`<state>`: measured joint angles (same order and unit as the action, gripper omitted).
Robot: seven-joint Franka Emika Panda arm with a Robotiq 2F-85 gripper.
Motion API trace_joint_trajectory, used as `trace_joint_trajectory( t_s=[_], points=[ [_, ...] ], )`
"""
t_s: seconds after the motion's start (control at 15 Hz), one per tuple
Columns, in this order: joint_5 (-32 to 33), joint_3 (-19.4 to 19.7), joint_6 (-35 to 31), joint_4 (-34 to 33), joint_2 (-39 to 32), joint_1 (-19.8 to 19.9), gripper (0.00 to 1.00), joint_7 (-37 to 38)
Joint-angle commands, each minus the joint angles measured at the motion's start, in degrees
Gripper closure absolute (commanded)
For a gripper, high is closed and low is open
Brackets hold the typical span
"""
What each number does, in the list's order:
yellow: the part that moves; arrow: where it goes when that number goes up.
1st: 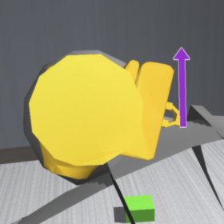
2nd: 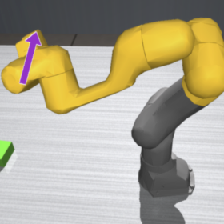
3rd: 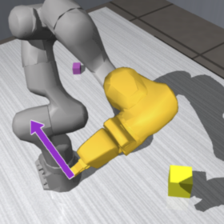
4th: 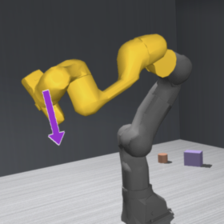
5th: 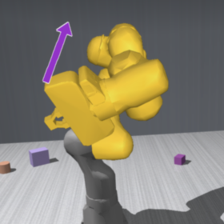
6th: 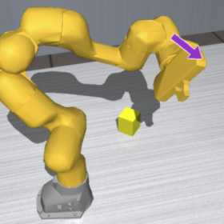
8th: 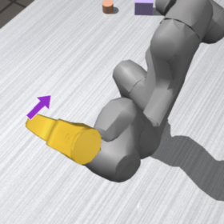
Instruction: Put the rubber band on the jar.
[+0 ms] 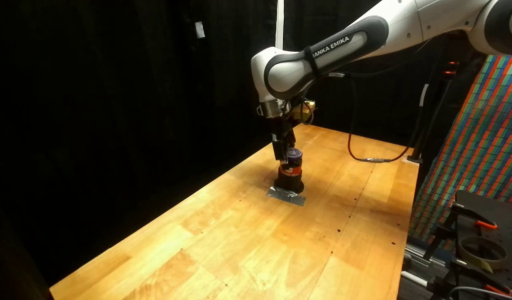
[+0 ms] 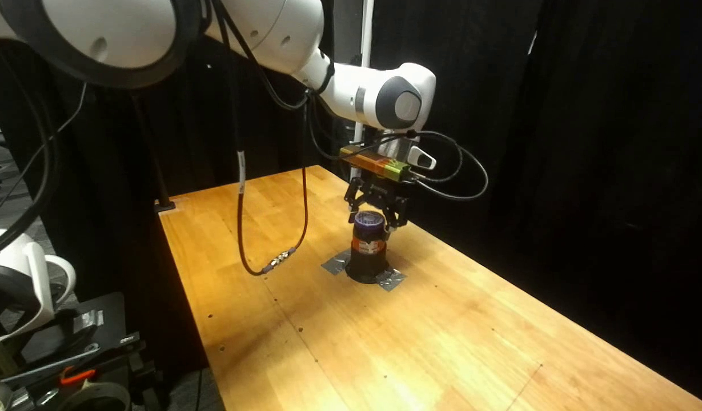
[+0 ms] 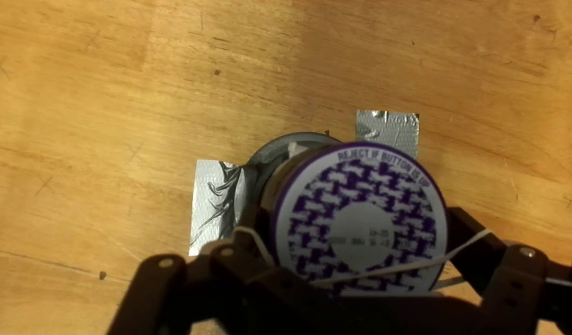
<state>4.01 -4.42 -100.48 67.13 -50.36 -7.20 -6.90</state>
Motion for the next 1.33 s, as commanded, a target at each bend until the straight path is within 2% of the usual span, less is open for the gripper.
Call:
trace_joint_trajectory(
  t_s=[0.0, 0.6, 0.87, 0.93, 1.0, 1.27],
  points=[
    [-0.82, 0.11, -6.59, 13.51, 8.75, -0.37, 0.0, 4.41],
    [-1.92, -0.25, -17.38, 35.82, 22.08, -0.3, 0.0, 10.07],
    [-0.77, -0.03, -30.19, 46.85, 27.8, -0.85, 0.0, 11.55],
    [0.08, 0.32, -35.12, 49.62, 29.07, -1.21, 0.25, 12.46],
    [1.85, 0.97, -40.68, 52.53, 30.61, -1.86, 0.28, 13.6],
    [11.24, 4.92, -60.26, 64.48, 35.13, -5.11, 0.58, 20.32]
  ],
)
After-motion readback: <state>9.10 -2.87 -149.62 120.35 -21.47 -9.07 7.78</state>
